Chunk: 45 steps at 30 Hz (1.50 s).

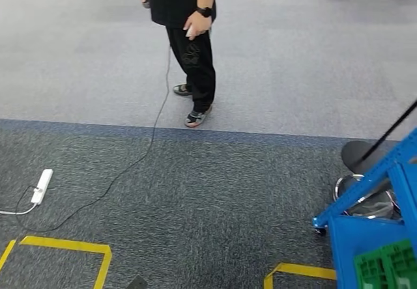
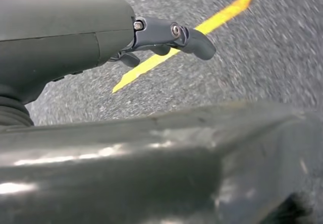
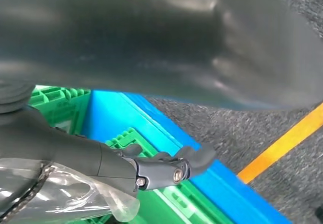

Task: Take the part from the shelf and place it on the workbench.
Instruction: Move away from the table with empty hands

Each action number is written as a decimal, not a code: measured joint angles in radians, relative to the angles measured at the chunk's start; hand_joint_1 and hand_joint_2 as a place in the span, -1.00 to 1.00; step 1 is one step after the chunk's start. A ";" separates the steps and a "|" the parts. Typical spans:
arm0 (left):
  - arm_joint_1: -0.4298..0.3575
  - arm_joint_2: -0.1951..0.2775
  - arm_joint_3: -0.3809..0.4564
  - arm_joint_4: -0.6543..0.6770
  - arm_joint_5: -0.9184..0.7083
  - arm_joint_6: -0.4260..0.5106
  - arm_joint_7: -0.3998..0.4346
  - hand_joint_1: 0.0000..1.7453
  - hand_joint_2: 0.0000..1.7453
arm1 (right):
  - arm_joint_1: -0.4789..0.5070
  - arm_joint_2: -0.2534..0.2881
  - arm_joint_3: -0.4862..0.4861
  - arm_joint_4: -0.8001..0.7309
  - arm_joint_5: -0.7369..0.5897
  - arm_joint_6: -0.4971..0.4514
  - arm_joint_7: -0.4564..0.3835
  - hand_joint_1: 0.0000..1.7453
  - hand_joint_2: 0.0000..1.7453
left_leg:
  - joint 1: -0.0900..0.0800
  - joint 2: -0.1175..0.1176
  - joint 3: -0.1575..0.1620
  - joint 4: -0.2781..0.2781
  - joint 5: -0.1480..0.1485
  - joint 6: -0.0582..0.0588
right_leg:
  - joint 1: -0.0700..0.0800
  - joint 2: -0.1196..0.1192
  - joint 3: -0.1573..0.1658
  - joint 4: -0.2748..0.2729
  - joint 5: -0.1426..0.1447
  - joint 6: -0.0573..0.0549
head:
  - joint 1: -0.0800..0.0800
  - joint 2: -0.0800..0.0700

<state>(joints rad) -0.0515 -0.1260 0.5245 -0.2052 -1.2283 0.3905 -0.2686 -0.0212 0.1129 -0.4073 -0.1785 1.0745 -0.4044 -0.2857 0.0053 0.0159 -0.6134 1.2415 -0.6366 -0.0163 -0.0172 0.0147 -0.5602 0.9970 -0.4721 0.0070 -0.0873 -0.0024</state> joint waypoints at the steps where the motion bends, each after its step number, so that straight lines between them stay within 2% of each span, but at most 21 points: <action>1: 0.002 0.000 0.000 0.000 0.001 -0.002 0.001 -1.00 -1.00 | 0.000 0.000 0.000 0.000 0.000 0.000 0.000 -1.00 -1.00 | -0.001 -0.005 -0.018 0.042 -0.009 0.004 | 0.003 0.015 -0.001 0.000 0.001 -0.001 | 0.000 0.000; 3: 0.005 0.000 0.000 0.000 0.001 -0.004 0.002 -1.00 -1.00 | 0.003 0.000 0.000 0.000 0.001 0.000 0.000 -1.00 -1.00 | -0.004 -0.014 -0.006 0.008 0.034 0.017 | 0.007 0.045 0.001 0.000 0.002 -0.002 | 0.000 0.000; 6: 0.005 0.002 0.000 0.000 0.001 -0.004 0.002 -1.00 -1.00 | 0.002 0.001 0.000 0.000 0.003 0.000 0.000 -1.00 -1.00 | -0.008 -0.084 0.076 -0.191 0.133 0.036 | 0.008 0.086 0.000 0.002 0.006 0.003 | 0.001 0.000; 8: 0.003 0.004 0.000 0.000 0.001 -0.004 0.002 -1.00 -1.00 | 0.001 0.001 0.000 0.000 0.004 0.000 0.000 -1.00 -1.00 | -0.010 -0.114 0.093 -0.239 0.139 0.040 | 0.003 0.110 -0.011 0.003 0.013 0.014 | 0.000 0.000; 10: 0.001 0.003 0.000 0.000 0.002 -0.004 0.002 -1.00 -1.00 | 0.004 0.001 0.000 0.000 0.005 0.000 0.000 -1.00 -1.00 | -0.009 -0.093 0.097 -0.252 0.144 0.043 | -0.001 0.127 -0.025 0.002 0.018 0.026 | 0.000 0.000; 12: 0.001 0.002 0.000 0.000 0.002 -0.004 0.002 -1.00 -1.00 | 0.006 0.001 0.000 0.000 0.006 0.001 0.001 -1.00 -1.00 | -0.007 -0.065 0.102 -0.269 0.154 0.049 | 0.003 0.086 -0.051 0.038 -0.006 0.033 | 0.002 0.000; 14: 0.003 0.002 0.000 0.000 0.001 -0.004 0.001 -1.00 -1.00 | 0.002 0.001 0.000 0.000 0.009 0.001 0.001 -1.00 -1.00 | -0.009 -0.030 0.103 -0.276 0.159 0.053 | 0.006 0.019 -0.108 0.153 -0.069 0.037 | 0.006 0.000; 16: 0.006 0.001 0.000 0.000 0.001 -0.004 0.001 -1.00 -1.00 | -0.001 0.001 0.000 0.000 0.012 0.001 0.002 -1.00 -1.00 | -0.012 0.006 0.101 -0.275 0.159 0.055 | 0.005 -0.006 -0.162 0.270 -0.115 0.043 | 0.007 0.000; 17: 0.007 0.001 0.000 0.000 0.001 -0.004 0.001 -1.00 -1.00 | 0.001 0.001 0.000 0.000 0.013 0.001 0.002 -1.00 -1.00 | -0.013 0.022 0.101 -0.275 0.158 0.054 | 0.005 -0.010 -0.164 0.283 -0.111 0.045 | 0.007 0.000; 18: 0.006 0.000 0.000 0.000 0.000 -0.004 0.001 -1.00 -1.00 | 0.003 0.001 0.000 0.000 0.013 0.001 0.002 -1.00 -1.00 | -0.013 0.036 0.101 -0.274 0.157 0.053 | 0.005 -0.015 -0.144 0.252 -0.090 0.047 | 0.007 0.000; 20: 0.004 0.000 0.000 0.000 0.000 -0.003 0.001 -1.00 -1.00 | 0.005 0.001 0.000 0.000 0.014 0.001 0.002 -1.00 -1.00 | -0.013 0.059 0.103 -0.271 0.153 0.046 | 0.006 -0.049 -0.059 0.109 -0.033 0.046 | 0.008 0.000; 22: 0.001 0.000 0.000 0.000 0.000 -0.003 0.000 -1.00 -1.00 | 0.001 0.001 0.000 0.000 0.014 0.000 0.002 -1.00 -1.00 | -0.017 0.078 0.105 -0.264 0.146 0.036 | 0.008 -0.082 0.003 0.008 -0.008 0.034 | 0.005 0.000; 25: -0.002 0.000 0.000 0.000 -0.001 -0.003 -0.001 -1.00 -1.00 | 0.000 0.001 0.000 0.000 0.014 0.000 0.002 -1.00 -1.00 | -0.018 0.102 0.112 -0.262 0.141 0.022 | 0.012 -0.067 0.007 -0.002 -0.005 0.012 | 0.004 0.000; 26: -0.003 0.000 0.000 0.000 -0.001 -0.003 -0.001 -1.00 -1.00 | 0.001 0.001 0.000 0.000 0.014 0.000 0.002 -1.00 -1.00 | -0.016 0.101 0.115 -0.259 0.136 0.016 | 0.011 -0.058 0.006 -0.003 -0.003 0.006 | 0.004 0.000; 28: -0.005 0.000 0.000 0.000 -0.002 -0.003 -0.001 -1.00 -1.00 | 0.003 0.001 0.000 0.000 0.014 0.000 0.002 -1.00 -1.00 | -0.011 0.061 0.098 -0.211 0.096 0.004 | 0.008 -0.038 0.009 -0.005 0.001 -0.005 | 0.001 0.000; 30: -0.004 0.000 0.000 0.000 -0.002 -0.002 -0.002 -1.00 -1.00 | 0.001 0.000 0.000 0.000 0.014 0.000 0.003 -1.00 -1.00 | -0.007 0.011 0.043 -0.087 0.028 -0.002 | 0.008 -0.017 0.004 -0.005 0.005 -0.013 | -0.002 0.000; 32: -0.002 0.000 0.000 0.000 -0.002 -0.002 -0.002 -1.00 -1.00 | -0.001 0.000 0.000 0.000 0.013 0.000 0.003 -1.00 -1.00 | -0.006 -0.002 0.002 0.004 -0.012 -0.002 | 0.010 -0.002 0.000 -0.004 0.007 -0.016 | -0.003 0.000; 40: 0.002 0.000 0.000 0.000 -0.003 -0.002 -0.002 -1.00 -1.00 | 0.001 0.000 0.000 0.000 0.013 0.000 0.003 -1.00 -1.00 | -0.006 -0.006 -0.015 0.035 -0.001 0.003 | 0.014 0.022 0.000 -0.004 0.009 -0.017 | -0.003 0.000; 43: 0.003 0.001 0.000 0.000 -0.005 0.000 -0.003 -1.00 0.50 | 0.006 0.001 0.000 0.000 0.013 0.000 0.003 -1.00 -1.00 | -0.010 -0.055 0.074 -0.197 0.127 0.038 | 0.015 0.092 -0.014 0.000 0.018 0.001 | -0.001 0.000; 44: 0.001 0.001 0.000 0.000 -0.006 0.002 -0.004 -1.00 1.00 | 0.007 0.001 0.000 0.000 0.013 0.000 0.004 -1.00 -1.00 | -0.010 -0.062 0.100 -0.267 0.158 0.048 | 0.016 0.091 -0.027 0.013 0.012 0.011 | 0.001 0.000; 45: -0.001 0.000 0.000 0.000 -0.007 0.003 -0.006 -1.00 1.00 | 0.008 0.001 0.000 0.000 0.013 0.000 0.004 -1.00 -1.00 | -0.010 -0.044 0.101 -0.276 0.163 0.052 | 0.016 0.072 -0.048 0.043 -0.007 0.019 | 0.004 0.000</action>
<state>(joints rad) -0.0522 -0.1264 0.5246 -0.2049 -1.2357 0.3934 -0.2745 -0.0130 0.1140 -0.4078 -0.1783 1.0877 -0.4047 -0.2818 -0.0048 -0.0279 -0.5126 0.9653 -0.4739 0.0353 -0.0013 0.0865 -0.6081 1.0402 -0.4792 0.0258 -0.0837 -0.0023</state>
